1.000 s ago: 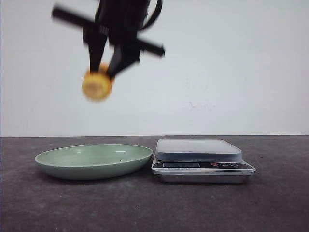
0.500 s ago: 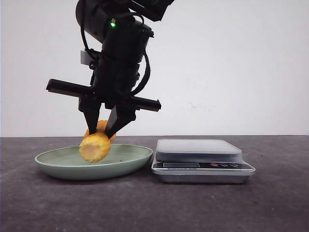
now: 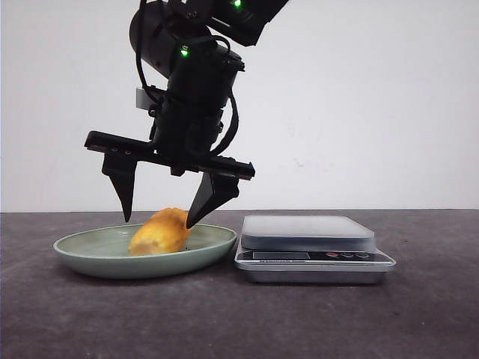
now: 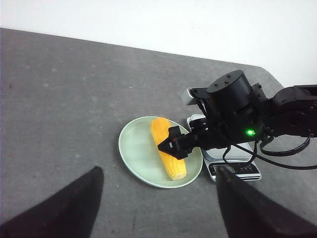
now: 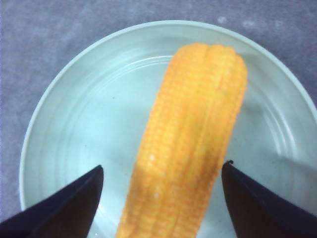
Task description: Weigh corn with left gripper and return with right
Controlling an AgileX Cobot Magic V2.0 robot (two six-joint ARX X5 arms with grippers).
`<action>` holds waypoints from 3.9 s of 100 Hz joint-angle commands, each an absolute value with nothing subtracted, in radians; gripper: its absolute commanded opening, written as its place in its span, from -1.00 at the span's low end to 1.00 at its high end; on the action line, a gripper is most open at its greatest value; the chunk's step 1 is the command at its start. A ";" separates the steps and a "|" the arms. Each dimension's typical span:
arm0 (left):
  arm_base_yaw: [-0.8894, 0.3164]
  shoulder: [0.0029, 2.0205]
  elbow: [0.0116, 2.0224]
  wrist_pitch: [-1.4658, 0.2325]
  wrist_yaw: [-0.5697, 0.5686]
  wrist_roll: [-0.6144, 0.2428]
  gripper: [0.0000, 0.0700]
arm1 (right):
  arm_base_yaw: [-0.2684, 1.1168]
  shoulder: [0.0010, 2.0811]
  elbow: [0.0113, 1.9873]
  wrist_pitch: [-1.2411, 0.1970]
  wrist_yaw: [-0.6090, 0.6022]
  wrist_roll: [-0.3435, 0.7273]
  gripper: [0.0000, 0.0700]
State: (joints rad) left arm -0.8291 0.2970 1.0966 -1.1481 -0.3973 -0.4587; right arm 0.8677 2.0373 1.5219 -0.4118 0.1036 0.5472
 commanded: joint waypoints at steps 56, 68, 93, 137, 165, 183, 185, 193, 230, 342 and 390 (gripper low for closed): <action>-0.837 0.299 1.109 -1.106 -0.403 -0.434 0.23 | 0.904 1.341 1.547 -0.727 0.293 0.228 0.38; -0.837 0.299 1.109 -1.107 -0.403 -0.426 0.23 | 0.908 1.161 1.547 -0.839 0.385 0.194 0.38; -0.837 0.299 1.109 -1.106 -0.400 -0.402 0.23 | 0.908 0.829 1.547 -1.058 0.531 0.112 0.38; -0.837 0.300 1.109 -1.103 -0.400 -0.393 0.23 | 0.905 0.524 1.546 -1.406 0.584 0.231 0.37; -0.837 0.300 1.109 -1.102 -0.400 -0.394 0.11 | 0.905 0.517 1.543 -1.414 0.546 0.250 -0.02; -0.837 0.300 1.109 -1.098 -0.416 -0.386 -0.98 | 0.905 0.513 1.543 -1.390 0.546 0.252 -0.98; -0.837 0.300 1.109 -1.097 -0.419 -0.387 -0.98 | 0.905 0.513 1.543 -1.388 0.546 0.252 -0.98; -0.837 0.300 1.109 -1.082 -0.422 -0.386 -0.98 | 0.905 0.513 1.543 -1.380 0.546 0.252 -0.98; -0.837 0.300 1.109 -1.019 -0.423 -0.385 -0.97 | 0.905 0.513 1.544 -1.400 0.550 0.254 -0.98; -0.559 0.273 0.994 -0.806 -0.428 -0.176 -0.97 | 0.905 0.513 1.544 -1.387 0.550 0.254 -0.98; -0.130 0.023 0.388 -0.346 -0.189 -0.141 -0.97 | 0.906 0.513 1.545 -1.387 0.550 0.254 -0.98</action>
State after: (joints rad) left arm -0.1417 0.0433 0.4435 -0.3939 -0.2192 -0.1600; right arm 0.8963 0.5137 1.5291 -1.3430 0.5491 0.2409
